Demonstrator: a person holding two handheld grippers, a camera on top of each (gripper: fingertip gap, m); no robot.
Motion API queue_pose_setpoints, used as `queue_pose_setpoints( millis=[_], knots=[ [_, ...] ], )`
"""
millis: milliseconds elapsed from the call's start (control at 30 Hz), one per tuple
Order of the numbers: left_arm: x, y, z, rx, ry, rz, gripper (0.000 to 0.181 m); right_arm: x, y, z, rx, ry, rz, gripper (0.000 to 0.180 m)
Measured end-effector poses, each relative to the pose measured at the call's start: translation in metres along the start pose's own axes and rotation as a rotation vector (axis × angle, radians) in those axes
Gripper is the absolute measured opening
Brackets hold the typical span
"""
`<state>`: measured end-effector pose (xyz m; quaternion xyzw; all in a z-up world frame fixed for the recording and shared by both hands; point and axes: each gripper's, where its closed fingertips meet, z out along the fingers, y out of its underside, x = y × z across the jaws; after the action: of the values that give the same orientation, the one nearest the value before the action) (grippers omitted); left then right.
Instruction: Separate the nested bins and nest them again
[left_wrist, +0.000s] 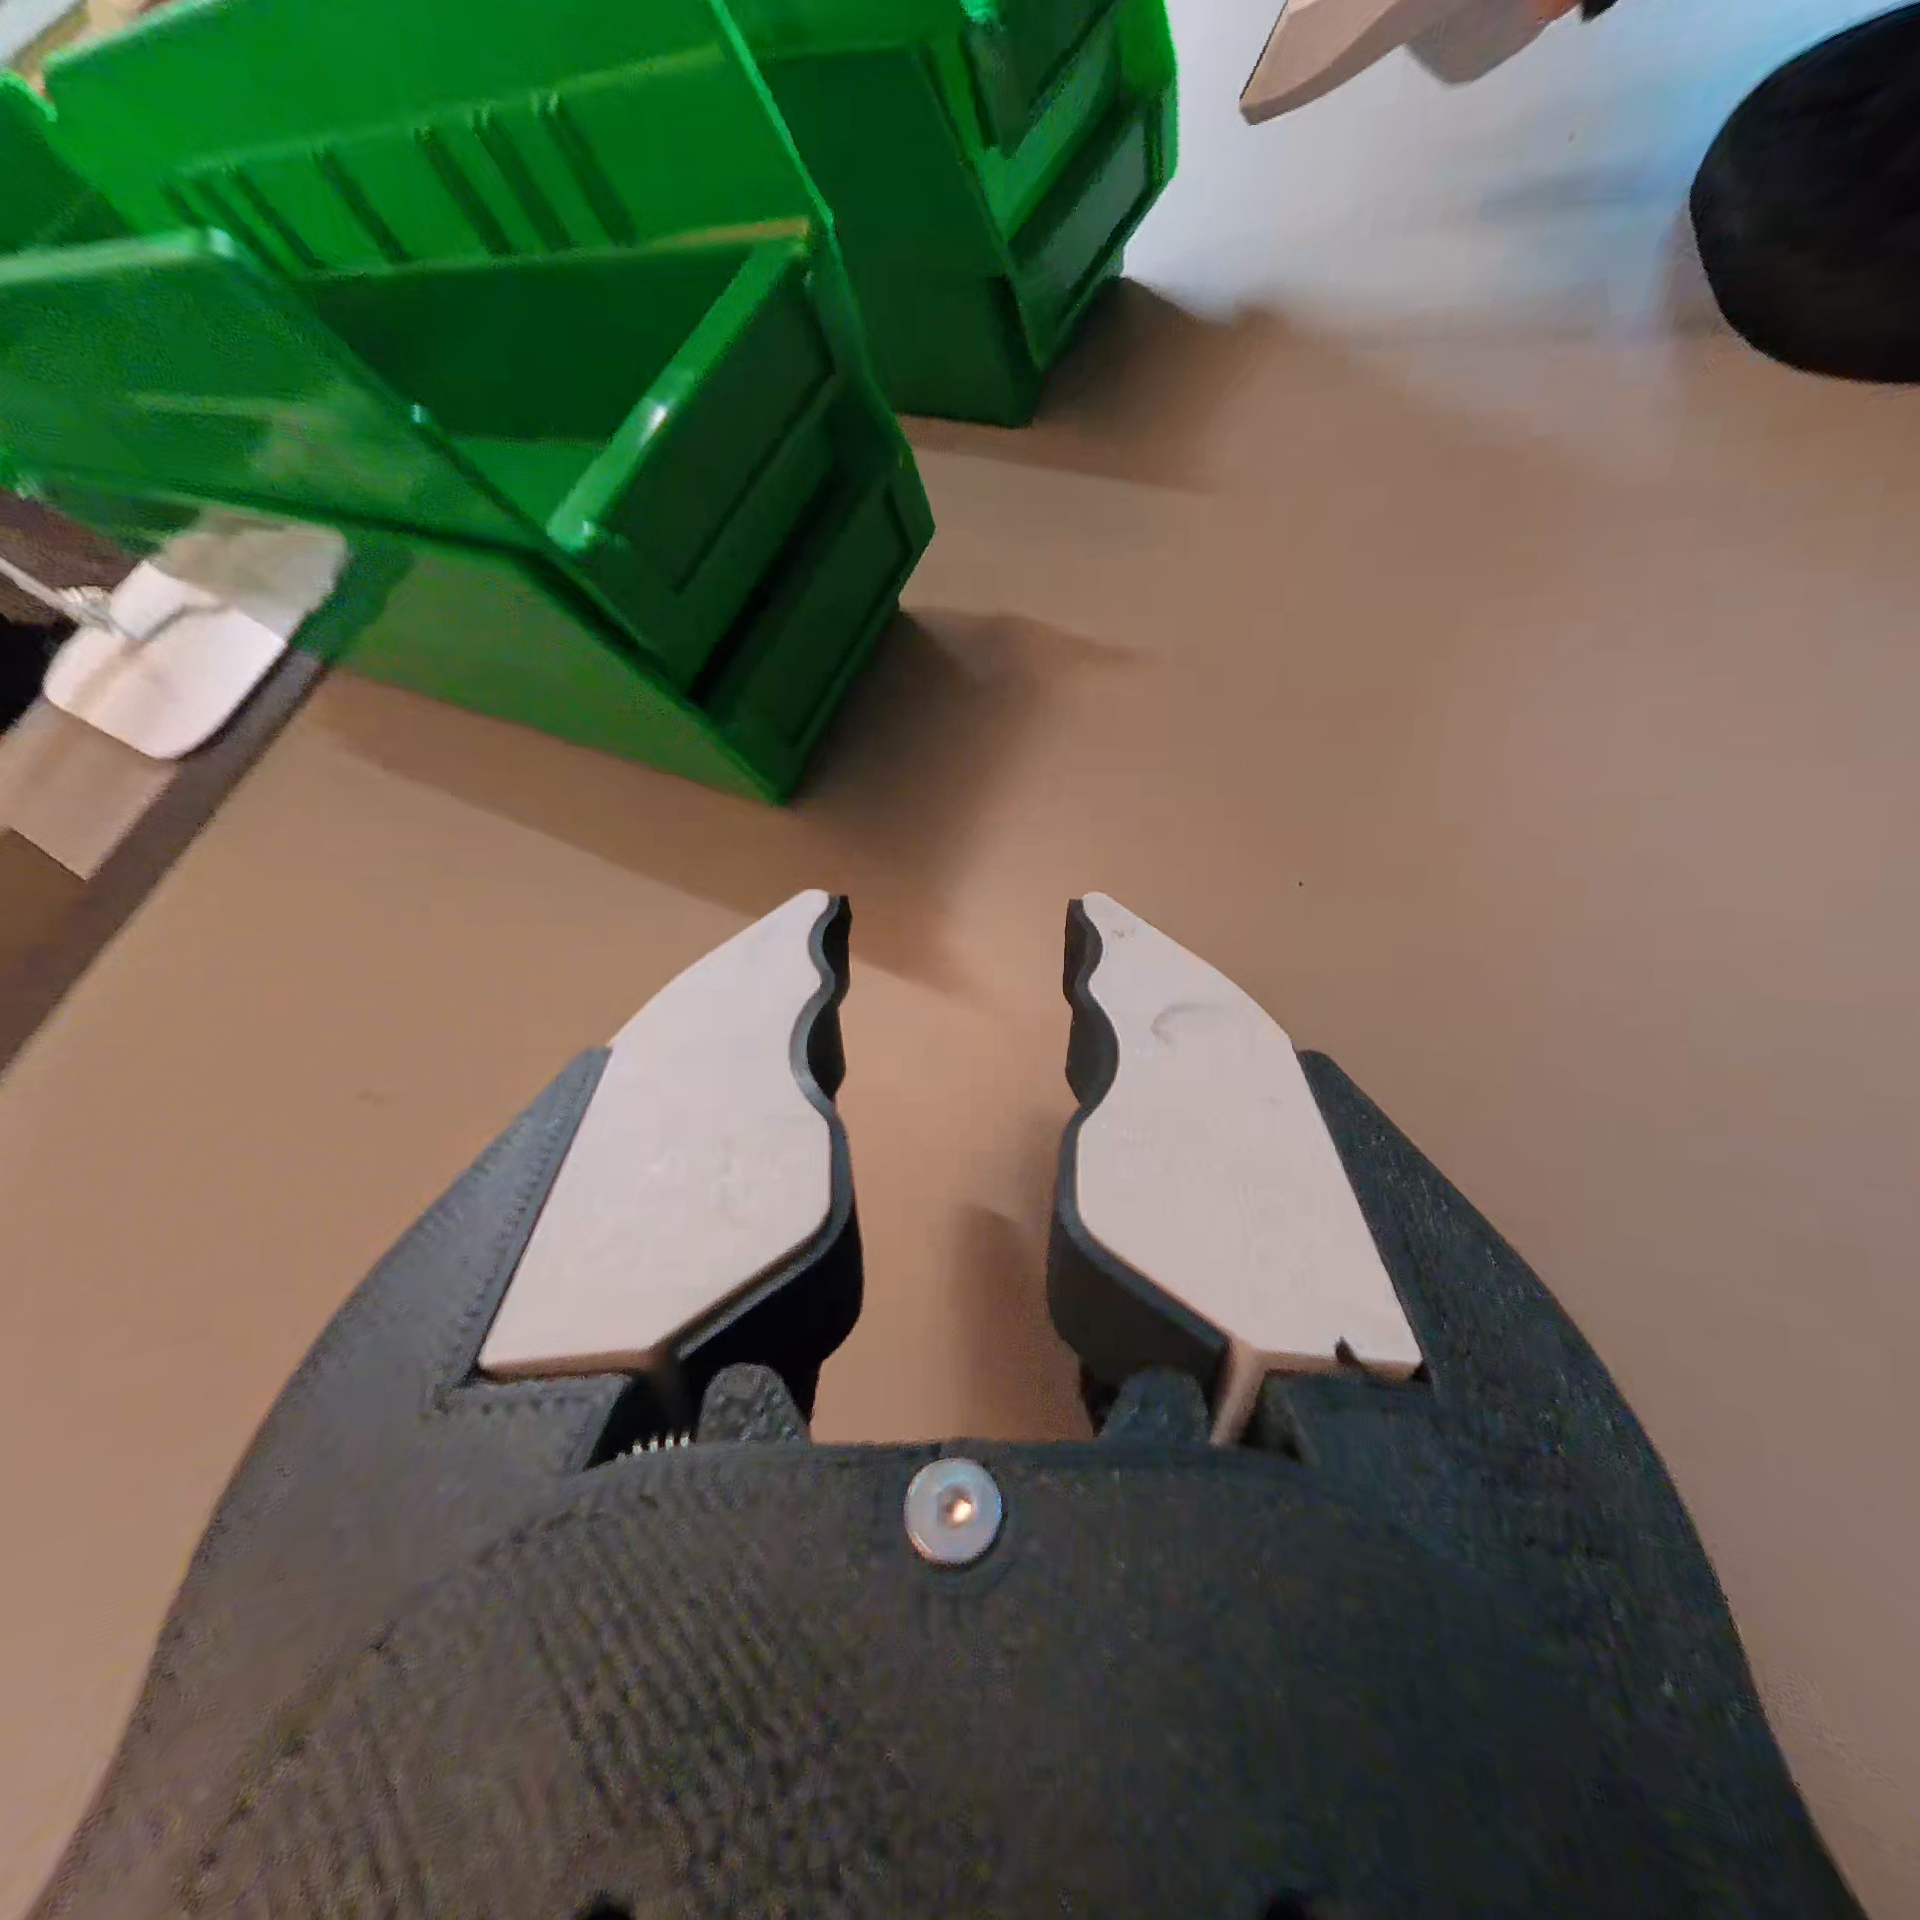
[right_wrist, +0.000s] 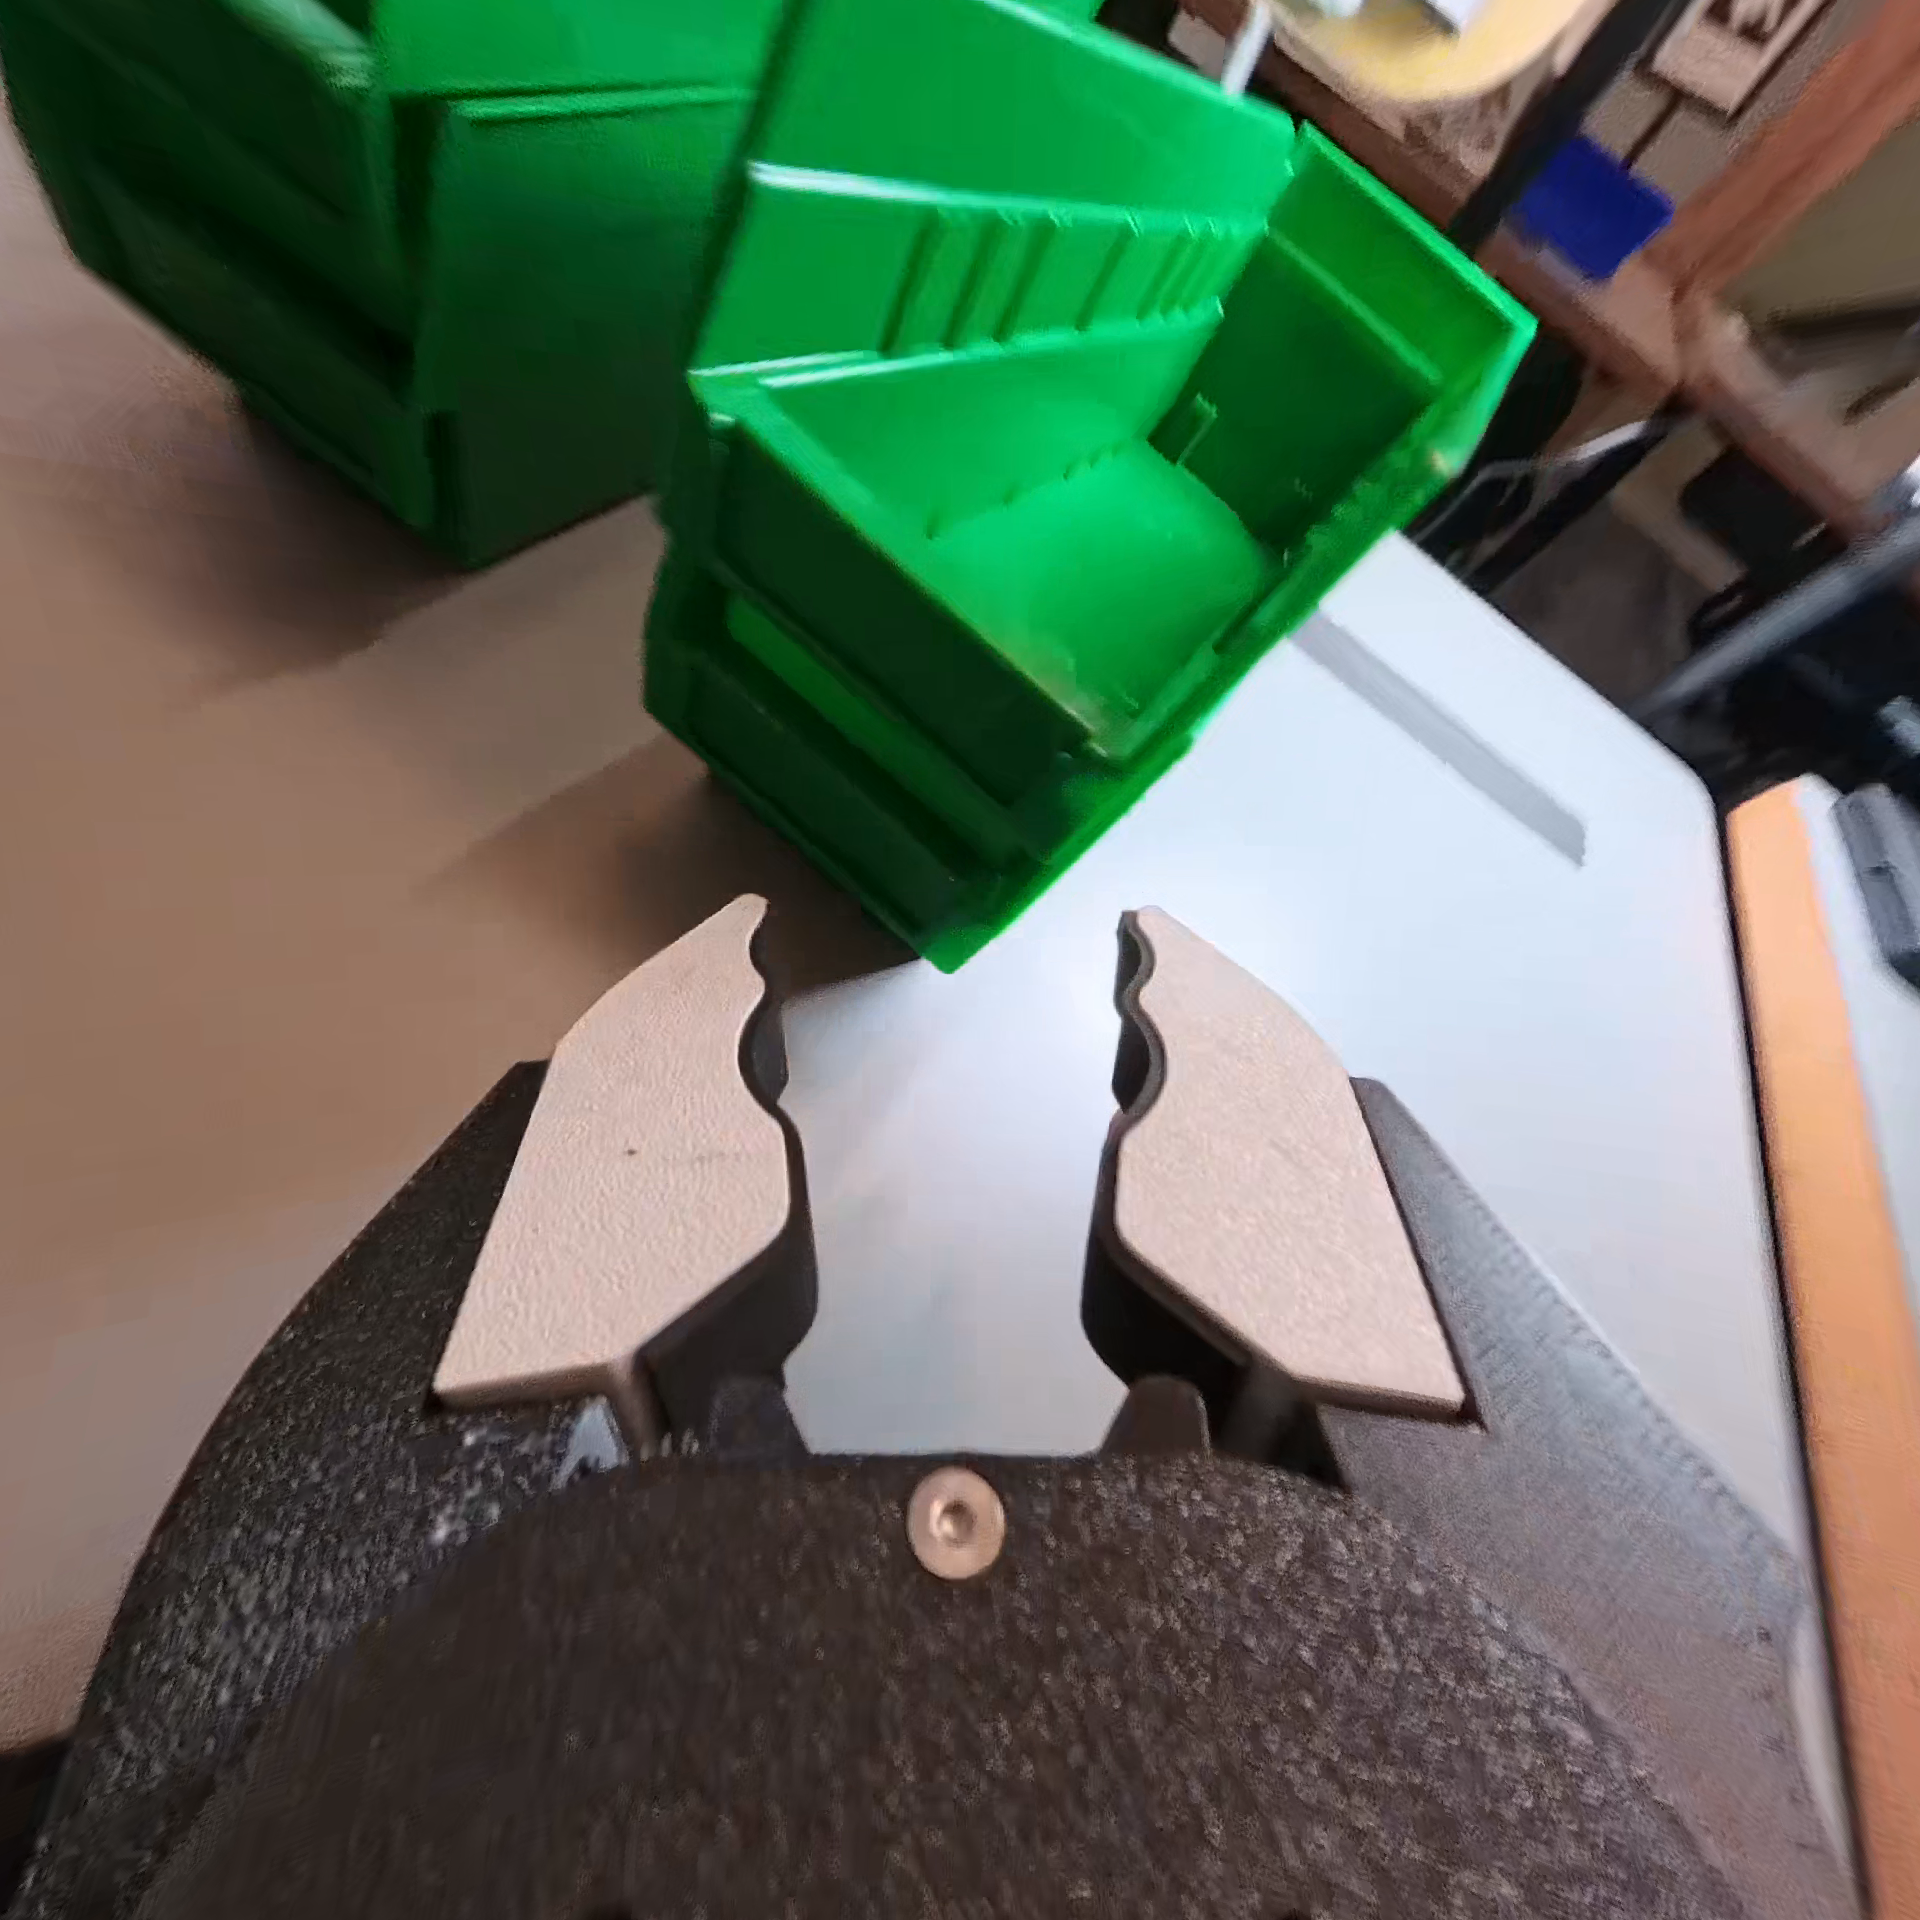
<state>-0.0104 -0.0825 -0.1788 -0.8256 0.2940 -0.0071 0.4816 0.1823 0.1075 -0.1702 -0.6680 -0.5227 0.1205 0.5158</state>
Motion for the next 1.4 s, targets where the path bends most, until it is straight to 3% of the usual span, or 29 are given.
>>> queue_pose_setpoints(
  millis=[133,233,467,600,833,933,1033,1100,1167,1267,1400],
  knots=[
    [0.007,0.010,0.004,-0.008,0.074,-0.078,0.041,0.009,0.002,0.024,0.013,-0.060,0.210,0.058],
    [0.012,0.006,0.008,0.004,0.081,-0.057,0.041,0.015,-0.002,0.037,0.037,-0.055,0.261,0.046],
    [0.025,0.010,0.016,-0.019,0.093,-0.010,0.040,0.007,-0.008,0.046,0.073,-0.053,0.214,0.031],
    [0.024,0.010,0.015,-0.012,0.087,-0.014,0.040,-0.007,-0.011,0.038,0.070,-0.109,0.134,0.012],
    [0.021,0.012,0.010,-0.004,0.081,-0.032,0.039,-0.025,0.008,-0.008,-0.028,-0.284,-0.068,0.013],
    [0.020,0.013,0.010,-0.008,0.082,-0.036,0.038,-0.013,0.029,-0.041,-0.184,-0.204,-0.185,0.016],
    [0.020,0.013,0.011,-0.010,0.080,-0.032,0.038,-0.016,0.036,-0.081,-0.337,-0.075,-0.451,0.033],
    [0.020,0.013,0.013,-0.015,0.084,-0.033,0.038,-0.036,0.029,-0.099,-0.378,-0.101,-0.543,0.038],
    [0.021,0.013,0.013,-0.020,0.087,-0.030,0.038,-0.049,0.014,-0.107,-0.331,-0.105,-0.581,0.055],
    [0.022,0.012,0.010,-0.009,0.079,-0.012,0.038,-0.043,0.004,-0.101,-0.335,-0.031,-0.633,0.064],
    [0.018,0.011,0.006,0.000,0.069,-0.021,0.038,-0.008,-0.002,-0.087,-0.358,0.159,-0.660,0.053]
  ],
)
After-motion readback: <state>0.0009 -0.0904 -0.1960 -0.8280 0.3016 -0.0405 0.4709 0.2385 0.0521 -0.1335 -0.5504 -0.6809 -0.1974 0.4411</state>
